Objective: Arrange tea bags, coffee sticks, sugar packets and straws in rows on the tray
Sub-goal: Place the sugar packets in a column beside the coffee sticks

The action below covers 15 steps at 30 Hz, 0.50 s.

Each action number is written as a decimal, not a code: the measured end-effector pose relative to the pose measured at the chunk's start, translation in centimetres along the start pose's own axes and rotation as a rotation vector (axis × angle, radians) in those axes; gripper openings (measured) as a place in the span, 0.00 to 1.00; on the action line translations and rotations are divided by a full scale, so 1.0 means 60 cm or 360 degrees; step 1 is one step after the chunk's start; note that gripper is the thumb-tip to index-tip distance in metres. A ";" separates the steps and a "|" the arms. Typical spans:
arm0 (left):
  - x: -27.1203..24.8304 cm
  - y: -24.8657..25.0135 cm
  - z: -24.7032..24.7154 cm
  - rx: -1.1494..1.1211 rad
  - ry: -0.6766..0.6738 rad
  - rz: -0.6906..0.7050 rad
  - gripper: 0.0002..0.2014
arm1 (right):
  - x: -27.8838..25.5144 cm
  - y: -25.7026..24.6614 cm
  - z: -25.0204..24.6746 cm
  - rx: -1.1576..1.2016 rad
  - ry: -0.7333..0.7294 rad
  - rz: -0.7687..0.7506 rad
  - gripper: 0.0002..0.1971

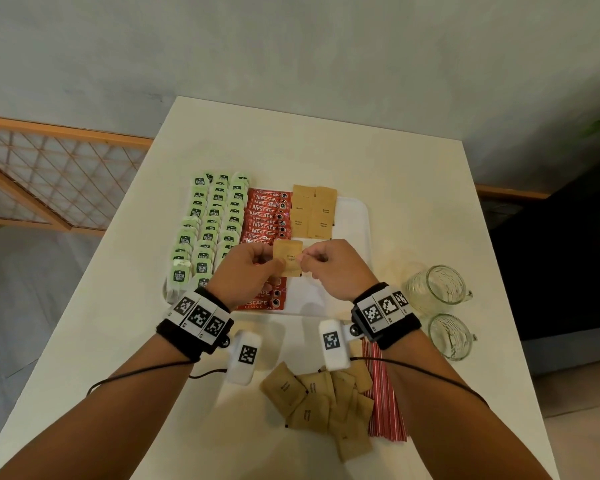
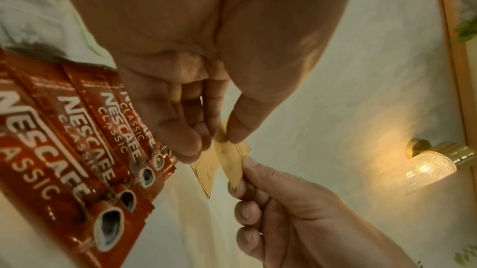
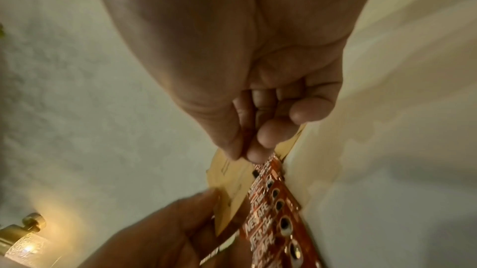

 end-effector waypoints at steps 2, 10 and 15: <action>-0.002 -0.003 -0.009 0.0058 0.0069 0.0000 0.05 | 0.013 0.003 -0.017 -0.0025 0.0054 0.0017 0.14; -0.033 -0.007 -0.009 0.0455 -0.0031 0.0180 0.04 | 0.075 0.047 -0.050 -0.0154 0.0124 0.0250 0.16; -0.075 -0.019 0.016 0.0742 -0.0280 0.0244 0.03 | 0.093 0.057 -0.043 -0.0201 0.0065 0.0430 0.15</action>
Point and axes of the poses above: each hand's wrist, its own x-axis towards the middle knuckle, its own z-axis out of the palm, y = z × x, the point moved 8 cm from there along x, towards the middle knuckle, and after that the axes turned 2 degrees about x, right-handed, at the moved point
